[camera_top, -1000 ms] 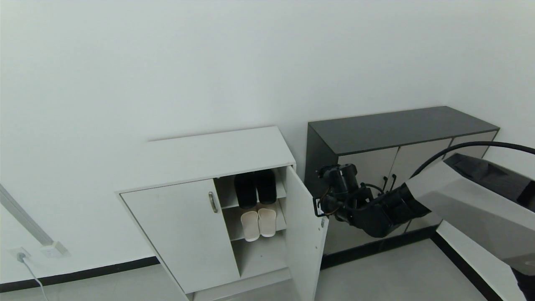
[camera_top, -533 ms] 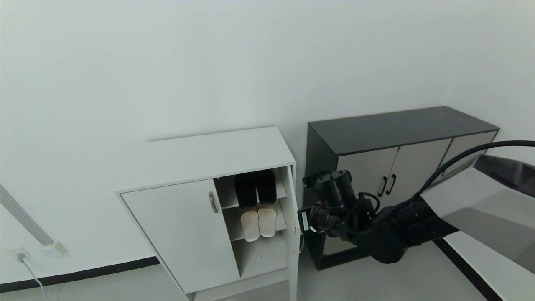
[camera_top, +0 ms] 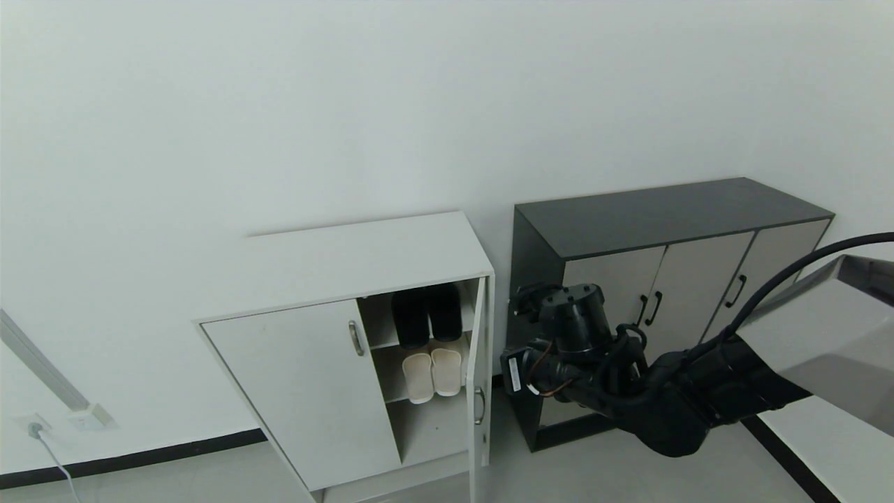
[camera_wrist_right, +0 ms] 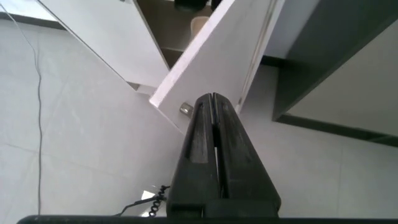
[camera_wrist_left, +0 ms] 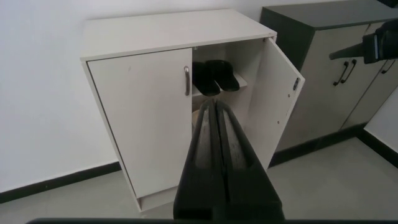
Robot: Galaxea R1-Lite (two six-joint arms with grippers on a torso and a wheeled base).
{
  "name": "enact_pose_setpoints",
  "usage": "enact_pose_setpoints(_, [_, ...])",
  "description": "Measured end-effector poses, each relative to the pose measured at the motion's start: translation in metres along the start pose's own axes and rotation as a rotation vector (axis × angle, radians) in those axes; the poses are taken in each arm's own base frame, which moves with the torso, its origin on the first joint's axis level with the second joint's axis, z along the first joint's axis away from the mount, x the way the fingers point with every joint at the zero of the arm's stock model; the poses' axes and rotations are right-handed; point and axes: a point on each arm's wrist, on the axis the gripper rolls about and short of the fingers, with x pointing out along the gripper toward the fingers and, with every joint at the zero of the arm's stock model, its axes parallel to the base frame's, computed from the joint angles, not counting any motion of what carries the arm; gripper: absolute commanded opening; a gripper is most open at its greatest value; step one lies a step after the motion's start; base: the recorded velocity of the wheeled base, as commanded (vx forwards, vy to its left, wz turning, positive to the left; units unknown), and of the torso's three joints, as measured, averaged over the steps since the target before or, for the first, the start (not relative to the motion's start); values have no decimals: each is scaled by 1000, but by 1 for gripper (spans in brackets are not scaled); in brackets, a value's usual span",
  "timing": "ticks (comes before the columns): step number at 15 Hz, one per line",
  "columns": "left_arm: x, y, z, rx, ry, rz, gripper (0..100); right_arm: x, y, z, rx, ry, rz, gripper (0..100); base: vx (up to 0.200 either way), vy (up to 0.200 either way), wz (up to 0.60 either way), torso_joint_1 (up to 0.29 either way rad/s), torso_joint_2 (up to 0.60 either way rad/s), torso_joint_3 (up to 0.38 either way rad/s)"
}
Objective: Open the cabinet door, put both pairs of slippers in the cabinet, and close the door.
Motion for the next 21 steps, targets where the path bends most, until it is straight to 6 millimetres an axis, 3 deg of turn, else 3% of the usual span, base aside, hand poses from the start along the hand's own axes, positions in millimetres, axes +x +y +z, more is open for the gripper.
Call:
enact_pose_setpoints(3, [0,0,0,0,0,1,0,-3,0,-3,-10,13,35,0,0,0,600,-1,1,1])
enact_pose_setpoints(12, [0,0,0,0,0,0,0,-9,-4,-8,-26,12,82,0,0,0,0,0,0,0])
enact_pose_setpoints(15, [0,0,0,2,0,1,0,-17,-15,-20,-81,55,58,0,0,0,0,0,0,0])
enact_pose_setpoints(21, [0,0,0,2,-1,0,0,-30,-36,-38,-81,110,12,0,200,0,0,6,1,2])
